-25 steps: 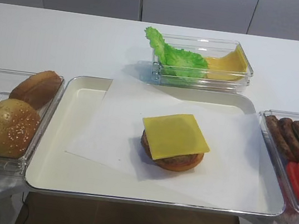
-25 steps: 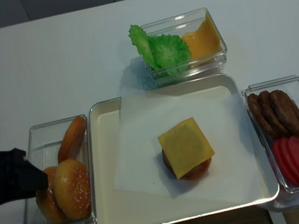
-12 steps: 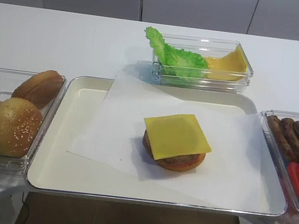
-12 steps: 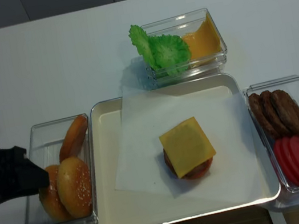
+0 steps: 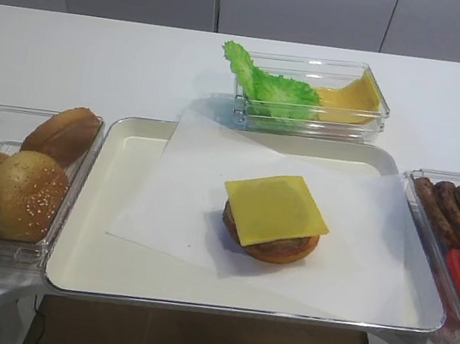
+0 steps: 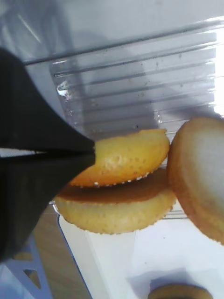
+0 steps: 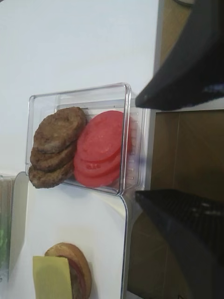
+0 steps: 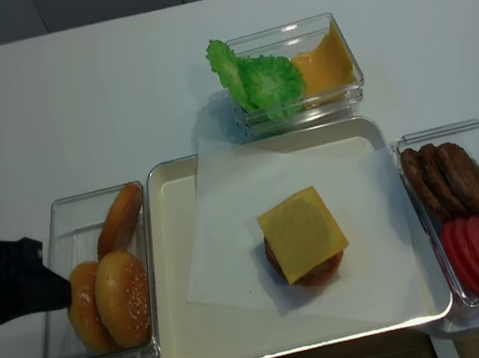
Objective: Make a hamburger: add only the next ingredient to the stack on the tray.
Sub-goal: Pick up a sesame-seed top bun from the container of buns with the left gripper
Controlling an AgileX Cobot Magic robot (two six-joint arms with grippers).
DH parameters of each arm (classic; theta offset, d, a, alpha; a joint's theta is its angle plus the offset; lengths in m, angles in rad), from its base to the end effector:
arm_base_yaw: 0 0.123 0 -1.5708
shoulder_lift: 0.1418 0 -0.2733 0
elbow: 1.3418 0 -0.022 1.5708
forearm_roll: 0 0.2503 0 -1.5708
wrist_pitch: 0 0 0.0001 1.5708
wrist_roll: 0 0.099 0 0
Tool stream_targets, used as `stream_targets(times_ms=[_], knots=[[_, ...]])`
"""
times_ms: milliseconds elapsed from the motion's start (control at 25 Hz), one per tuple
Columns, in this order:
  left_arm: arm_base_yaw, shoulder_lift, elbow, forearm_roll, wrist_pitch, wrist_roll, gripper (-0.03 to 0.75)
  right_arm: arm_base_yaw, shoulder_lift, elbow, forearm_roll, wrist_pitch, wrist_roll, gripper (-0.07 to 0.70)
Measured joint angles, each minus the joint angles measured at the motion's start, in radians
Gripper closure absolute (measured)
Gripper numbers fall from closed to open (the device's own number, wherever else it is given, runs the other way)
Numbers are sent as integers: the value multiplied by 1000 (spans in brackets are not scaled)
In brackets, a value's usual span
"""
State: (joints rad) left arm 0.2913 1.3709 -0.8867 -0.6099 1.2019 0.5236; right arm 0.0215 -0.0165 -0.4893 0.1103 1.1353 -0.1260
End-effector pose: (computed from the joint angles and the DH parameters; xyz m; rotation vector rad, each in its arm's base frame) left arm 0.2327 0.0145 0.2357 -0.0027 2.8421 -0.7725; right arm 0.0083 0.0101 0.2646 -0.1659 2.1020 0.0709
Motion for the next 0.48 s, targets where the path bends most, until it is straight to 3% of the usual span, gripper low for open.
stream_targets(times_ms=[480], knots=[[0, 0, 0, -45, 0, 31, 748, 0, 0, 0, 0, 0, 0, 204]])
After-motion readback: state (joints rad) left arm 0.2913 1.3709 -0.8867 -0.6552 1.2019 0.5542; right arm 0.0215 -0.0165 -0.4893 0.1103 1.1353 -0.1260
